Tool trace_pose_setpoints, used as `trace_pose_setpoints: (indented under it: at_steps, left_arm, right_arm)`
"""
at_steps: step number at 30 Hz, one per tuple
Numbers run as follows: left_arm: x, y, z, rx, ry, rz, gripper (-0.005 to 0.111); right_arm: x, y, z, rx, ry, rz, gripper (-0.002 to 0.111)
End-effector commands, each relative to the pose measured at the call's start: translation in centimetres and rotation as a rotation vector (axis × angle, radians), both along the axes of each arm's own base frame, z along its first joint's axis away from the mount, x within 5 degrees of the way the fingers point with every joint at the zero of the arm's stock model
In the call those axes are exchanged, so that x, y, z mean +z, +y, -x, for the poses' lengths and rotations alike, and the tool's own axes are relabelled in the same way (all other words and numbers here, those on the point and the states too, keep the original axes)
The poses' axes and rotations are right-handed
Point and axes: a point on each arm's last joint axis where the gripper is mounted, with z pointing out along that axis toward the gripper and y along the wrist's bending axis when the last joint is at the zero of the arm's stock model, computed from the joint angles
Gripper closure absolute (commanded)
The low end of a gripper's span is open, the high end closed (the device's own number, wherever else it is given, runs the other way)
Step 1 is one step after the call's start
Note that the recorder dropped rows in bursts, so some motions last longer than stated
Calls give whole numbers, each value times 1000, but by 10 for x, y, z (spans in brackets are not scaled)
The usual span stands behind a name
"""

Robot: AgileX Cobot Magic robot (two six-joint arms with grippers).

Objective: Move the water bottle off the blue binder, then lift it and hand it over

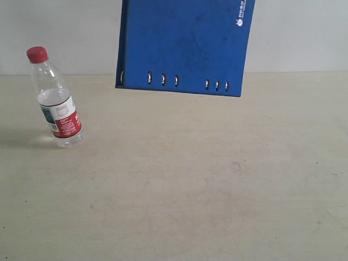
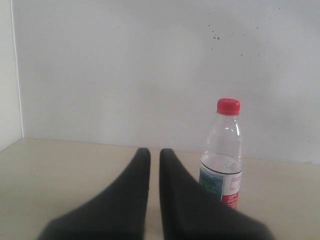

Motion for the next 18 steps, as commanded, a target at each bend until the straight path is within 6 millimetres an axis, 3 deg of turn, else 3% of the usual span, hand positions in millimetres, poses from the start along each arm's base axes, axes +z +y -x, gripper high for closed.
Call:
trace_pose_setpoints:
  at_steps: [1, 12, 18]
  left_arm:
    - [0, 0, 1, -1, -4, 2, 100]
    - [0, 0, 1, -1, -4, 2, 100]
    - [0, 0, 1, -1, -4, 2, 100]
  right_arm:
    - [0, 2, 0, 12, -6, -37, 108]
    - [2, 3, 0, 5, -24, -91, 108]
    - [23, -3, -3, -55, -257, -98, 108]
